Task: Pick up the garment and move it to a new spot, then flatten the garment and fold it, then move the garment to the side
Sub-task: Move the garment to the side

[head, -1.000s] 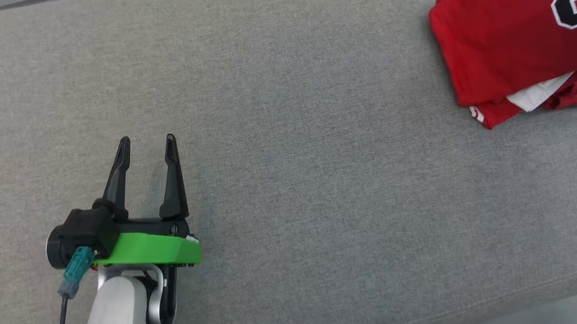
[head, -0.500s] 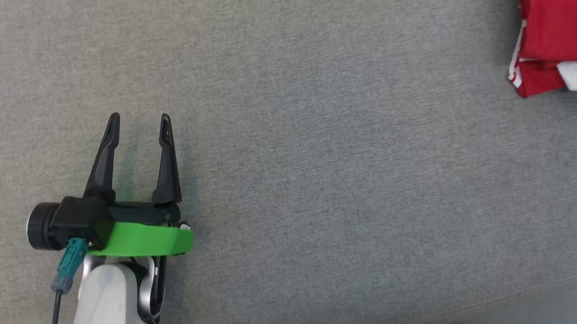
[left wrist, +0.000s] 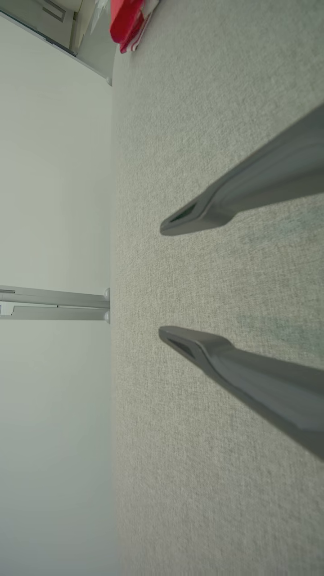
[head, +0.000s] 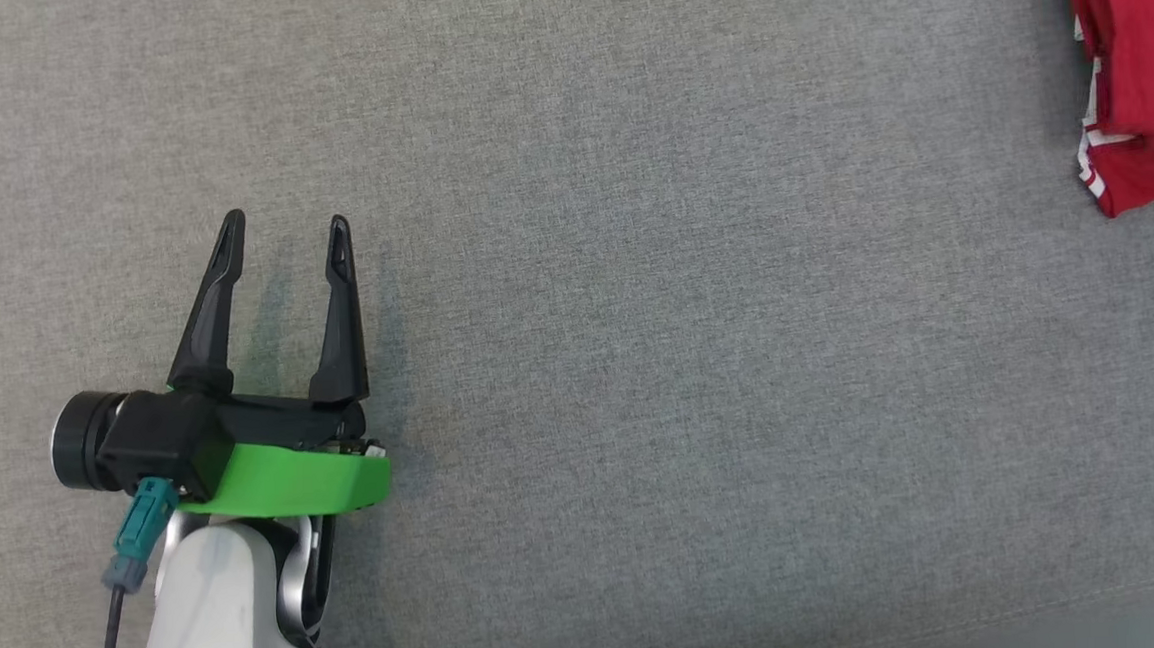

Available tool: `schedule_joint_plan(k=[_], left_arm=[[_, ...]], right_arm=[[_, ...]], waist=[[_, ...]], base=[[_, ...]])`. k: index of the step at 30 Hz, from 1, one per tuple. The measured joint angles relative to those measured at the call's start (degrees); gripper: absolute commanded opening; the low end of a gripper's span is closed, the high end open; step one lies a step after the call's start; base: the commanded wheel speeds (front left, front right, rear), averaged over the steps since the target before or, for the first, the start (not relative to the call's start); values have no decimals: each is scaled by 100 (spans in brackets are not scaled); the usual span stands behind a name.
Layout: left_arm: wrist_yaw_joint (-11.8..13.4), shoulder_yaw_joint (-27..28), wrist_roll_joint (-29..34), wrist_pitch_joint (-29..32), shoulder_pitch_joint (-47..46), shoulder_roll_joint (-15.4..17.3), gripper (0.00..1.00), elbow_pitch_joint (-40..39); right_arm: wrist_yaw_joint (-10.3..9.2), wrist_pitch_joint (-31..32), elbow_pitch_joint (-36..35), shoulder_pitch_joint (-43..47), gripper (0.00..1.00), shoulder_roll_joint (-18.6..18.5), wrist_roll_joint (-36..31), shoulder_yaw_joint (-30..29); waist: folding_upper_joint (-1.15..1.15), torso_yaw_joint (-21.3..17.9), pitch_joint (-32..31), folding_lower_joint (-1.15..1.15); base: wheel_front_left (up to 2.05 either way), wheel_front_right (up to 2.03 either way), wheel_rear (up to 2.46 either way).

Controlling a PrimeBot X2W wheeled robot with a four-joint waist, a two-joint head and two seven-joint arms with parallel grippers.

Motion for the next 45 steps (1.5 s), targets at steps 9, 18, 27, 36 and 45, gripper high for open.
schedule_joint_plan(k=[9, 18, 27, 36, 45], left_arm=[[2, 238, -216, 0, 185, 1, 100, 90], [187, 500, -536, 0, 623, 1, 100, 301], [259, 615, -526, -1, 1078, 1, 100, 600], [275, 699, -583, -1, 1460, 1, 100, 781], [280, 676, -657, 0, 1566, 1, 100, 1025]], right_arm=[[0, -1563, -153, 211, 100, 960, -75, 149], [-1, -2501, -624, 1471, 100, 1827, 972, 717], [-1, -2624, -998, 2719, 100, 2182, 1830, 1167], [-1, -2666, -883, 3290, 100, 2714, 2038, 1247], [-1, -2691, -779, 3330, 100, 2911, 1895, 1187]], waist=[[0, -66, -465, 0], [0, -102, -1243, -1], [0, -30, -2085, -1], [0, 91, -2758, -1], [0, 242, -3128, -1]], base=[[0, 0, 0], [0, 0, 0], [0, 0, 0], [0, 0, 0], [0, 0, 0]])
